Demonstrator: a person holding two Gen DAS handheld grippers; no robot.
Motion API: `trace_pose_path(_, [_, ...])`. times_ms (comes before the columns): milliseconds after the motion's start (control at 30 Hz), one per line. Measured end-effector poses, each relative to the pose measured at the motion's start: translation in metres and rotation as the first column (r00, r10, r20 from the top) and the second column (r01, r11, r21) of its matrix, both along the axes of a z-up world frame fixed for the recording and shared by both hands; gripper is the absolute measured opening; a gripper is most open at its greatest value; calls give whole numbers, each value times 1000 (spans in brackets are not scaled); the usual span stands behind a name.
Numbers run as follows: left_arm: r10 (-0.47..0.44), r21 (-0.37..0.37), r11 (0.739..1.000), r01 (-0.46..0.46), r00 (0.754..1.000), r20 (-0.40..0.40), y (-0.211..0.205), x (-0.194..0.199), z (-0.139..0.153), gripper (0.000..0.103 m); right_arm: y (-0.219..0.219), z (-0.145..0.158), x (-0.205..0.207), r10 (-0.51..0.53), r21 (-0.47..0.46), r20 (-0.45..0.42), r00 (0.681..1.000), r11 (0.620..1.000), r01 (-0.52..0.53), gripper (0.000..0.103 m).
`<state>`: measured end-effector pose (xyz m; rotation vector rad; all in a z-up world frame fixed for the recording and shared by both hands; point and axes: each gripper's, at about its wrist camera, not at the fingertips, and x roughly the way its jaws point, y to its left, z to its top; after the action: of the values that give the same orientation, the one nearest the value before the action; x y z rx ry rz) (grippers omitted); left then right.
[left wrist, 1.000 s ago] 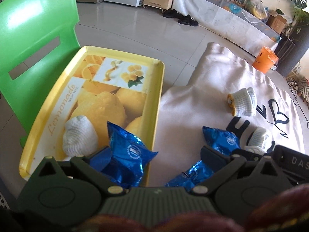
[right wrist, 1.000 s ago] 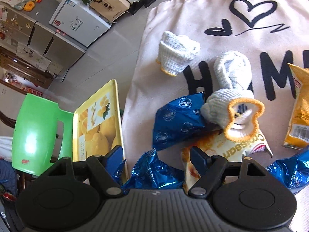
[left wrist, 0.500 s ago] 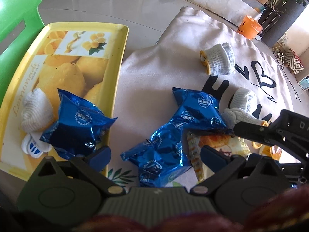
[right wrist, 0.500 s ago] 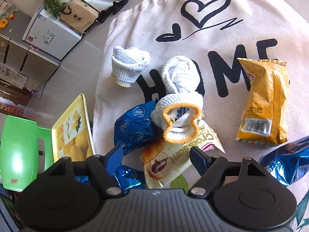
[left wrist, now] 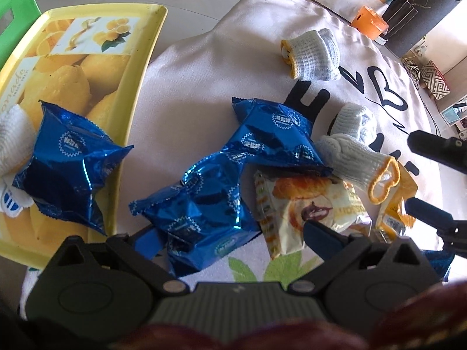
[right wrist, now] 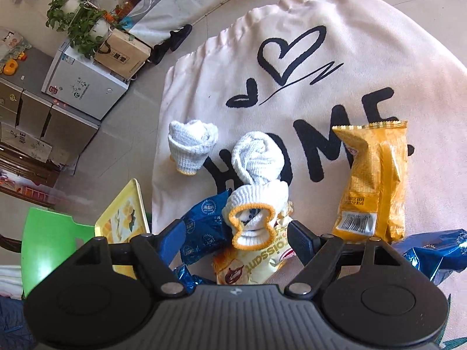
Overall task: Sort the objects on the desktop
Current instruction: 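Move both tools back over the pile on the mat, then lower the left tool toward a blue foil packet while the right tool approaches the croissant packet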
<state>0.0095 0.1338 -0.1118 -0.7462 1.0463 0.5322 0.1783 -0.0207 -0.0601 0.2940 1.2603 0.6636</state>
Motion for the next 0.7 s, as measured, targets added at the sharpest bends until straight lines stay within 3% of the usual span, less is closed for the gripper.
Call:
trace_pose_path(367, [-83,-15,996,84,996,30,-17,7,2,102,-29,4,19,-91,-10,4,996,996,91,78])
trace_pose_path(700, [-220,-96,970,223,975,43,-33,7,3,102,-16,-10,11,-20,-35,-32,999,999,18,78])
